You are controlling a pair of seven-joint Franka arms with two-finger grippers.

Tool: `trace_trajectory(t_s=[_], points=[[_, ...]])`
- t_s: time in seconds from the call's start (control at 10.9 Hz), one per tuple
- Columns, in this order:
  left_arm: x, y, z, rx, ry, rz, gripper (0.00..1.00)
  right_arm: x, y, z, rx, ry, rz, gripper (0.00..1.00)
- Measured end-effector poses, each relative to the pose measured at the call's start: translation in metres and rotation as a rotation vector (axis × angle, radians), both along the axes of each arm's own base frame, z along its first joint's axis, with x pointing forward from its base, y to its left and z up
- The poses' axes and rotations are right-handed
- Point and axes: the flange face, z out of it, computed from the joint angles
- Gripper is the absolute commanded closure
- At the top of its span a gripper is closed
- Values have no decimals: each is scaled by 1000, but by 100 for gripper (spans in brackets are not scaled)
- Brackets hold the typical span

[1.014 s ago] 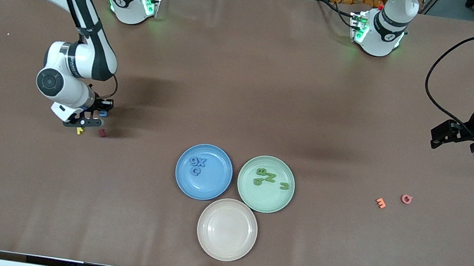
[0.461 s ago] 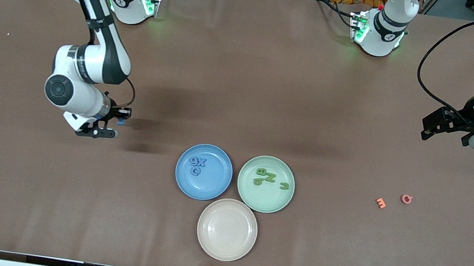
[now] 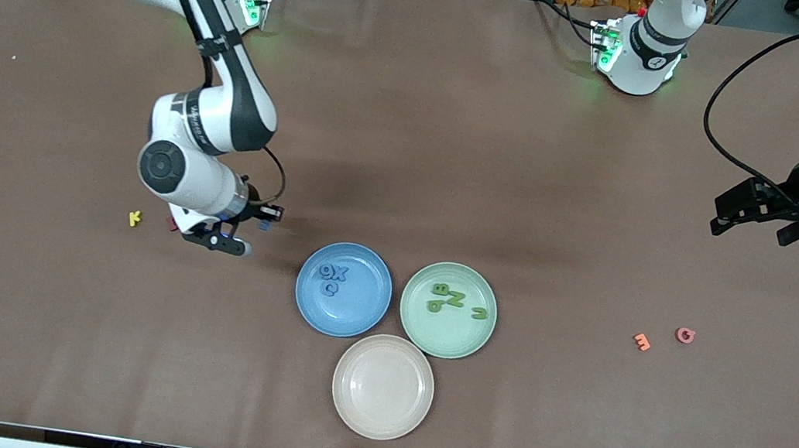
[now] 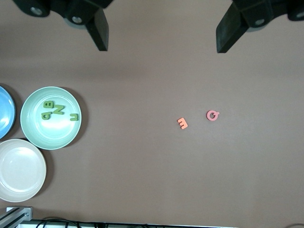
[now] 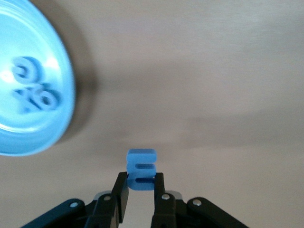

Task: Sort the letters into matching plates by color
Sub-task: 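Carry the blue E to the blue plate with the right gripper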

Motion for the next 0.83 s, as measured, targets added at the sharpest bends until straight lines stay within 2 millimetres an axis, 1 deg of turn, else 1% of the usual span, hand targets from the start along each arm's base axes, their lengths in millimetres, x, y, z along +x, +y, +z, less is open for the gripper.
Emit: trace_trajectory(t_s=[0.18,0.28,0.37,0.55,0.64,0.83], points=[[3,0,-7,0,14,-1,0,12,47,5,12,-12,-86,100],[5,0,-11,-1,20,-2,0,18,65,8,19,-20,-116,100],[6,-1,-13,-1,24,-4,0,24,76,10,26,-28,-141,100],[6,-7,-15,-1,27,-15,0,39,89,12,40,-41,-193,100],[5,-11,-15,-1,28,-22,0,44,96,8,46,-39,-214,100],[5,-11,-15,-1,29,-23,0,48,112,-4,51,-35,-228,100]])
